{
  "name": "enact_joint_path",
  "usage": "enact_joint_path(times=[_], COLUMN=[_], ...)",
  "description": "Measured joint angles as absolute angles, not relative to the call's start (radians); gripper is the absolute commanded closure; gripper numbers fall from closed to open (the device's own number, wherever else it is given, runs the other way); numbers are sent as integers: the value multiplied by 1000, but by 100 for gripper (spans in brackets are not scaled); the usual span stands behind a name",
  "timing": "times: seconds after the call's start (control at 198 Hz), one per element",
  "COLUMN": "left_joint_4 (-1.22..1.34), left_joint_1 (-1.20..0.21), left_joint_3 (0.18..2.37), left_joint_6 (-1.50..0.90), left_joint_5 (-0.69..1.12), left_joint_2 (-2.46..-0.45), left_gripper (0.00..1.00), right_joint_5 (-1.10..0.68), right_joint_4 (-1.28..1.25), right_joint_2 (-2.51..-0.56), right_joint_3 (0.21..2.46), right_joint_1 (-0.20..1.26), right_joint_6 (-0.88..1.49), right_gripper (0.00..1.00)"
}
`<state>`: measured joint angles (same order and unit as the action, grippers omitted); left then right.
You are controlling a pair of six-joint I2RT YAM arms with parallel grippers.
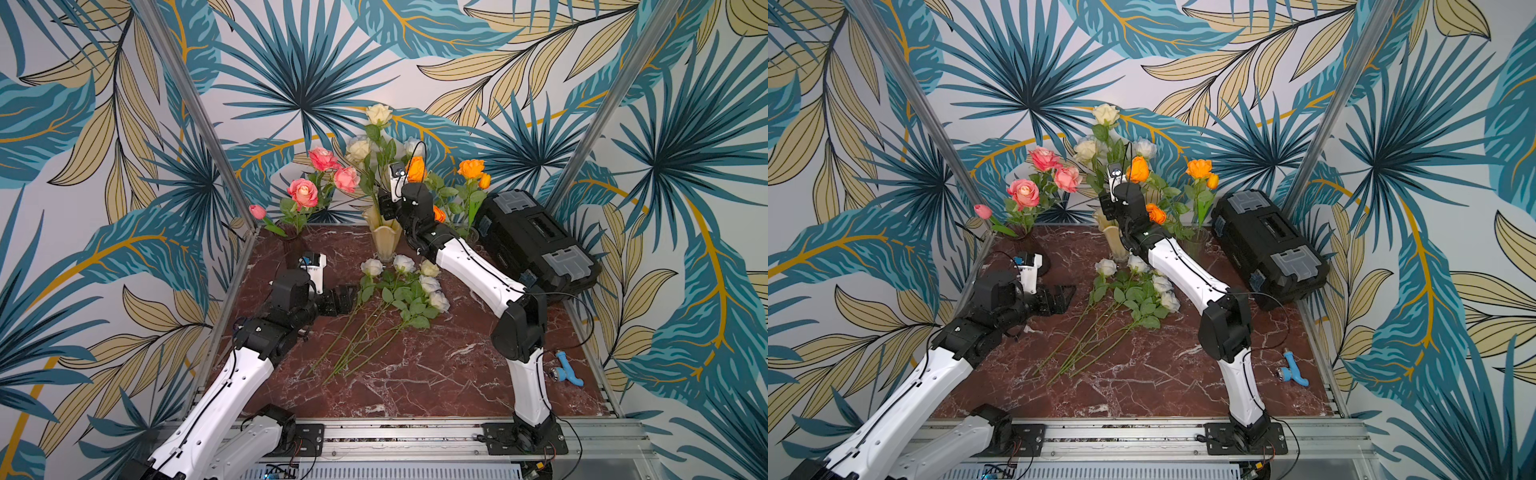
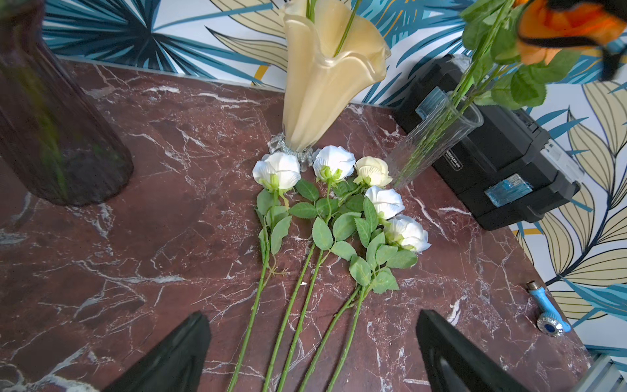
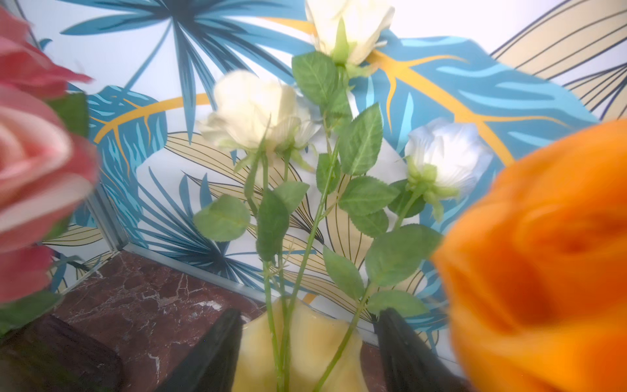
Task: Arrange the flowers in different vases according to their variety
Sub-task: Insert the flower into the vase, then pick up the flower at the center of the board.
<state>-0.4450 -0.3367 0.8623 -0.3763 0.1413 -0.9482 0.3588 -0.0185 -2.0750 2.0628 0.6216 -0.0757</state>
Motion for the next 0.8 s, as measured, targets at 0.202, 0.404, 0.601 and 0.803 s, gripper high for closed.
enact_joint_path(times=[0.202, 0.404, 0.601, 0.803], left_joint_4=[-515, -595, -687, -757], left_joint_1=[-337, -351, -385, -405], left_joint_3=[863, 886, 977, 1069], left_joint_6=[-342, -279, -215, -188], left_joint_5=[141, 139, 129, 73], left_joint_2=[-1035, -1183, -1366, -1515], left_gripper=[0, 0, 1, 9], right_joint_5=[319, 278, 202, 141], right_joint_4=[-32, -1, 73, 121], right_joint_2=[-1855, -1640, -1397, -1212], right_joint_3=[1851, 1626, 1377, 1182], right_joint_1=[661, 711, 727, 729], right_joint_6=[-27, 36, 155, 280], right_gripper=[29, 29, 29, 29])
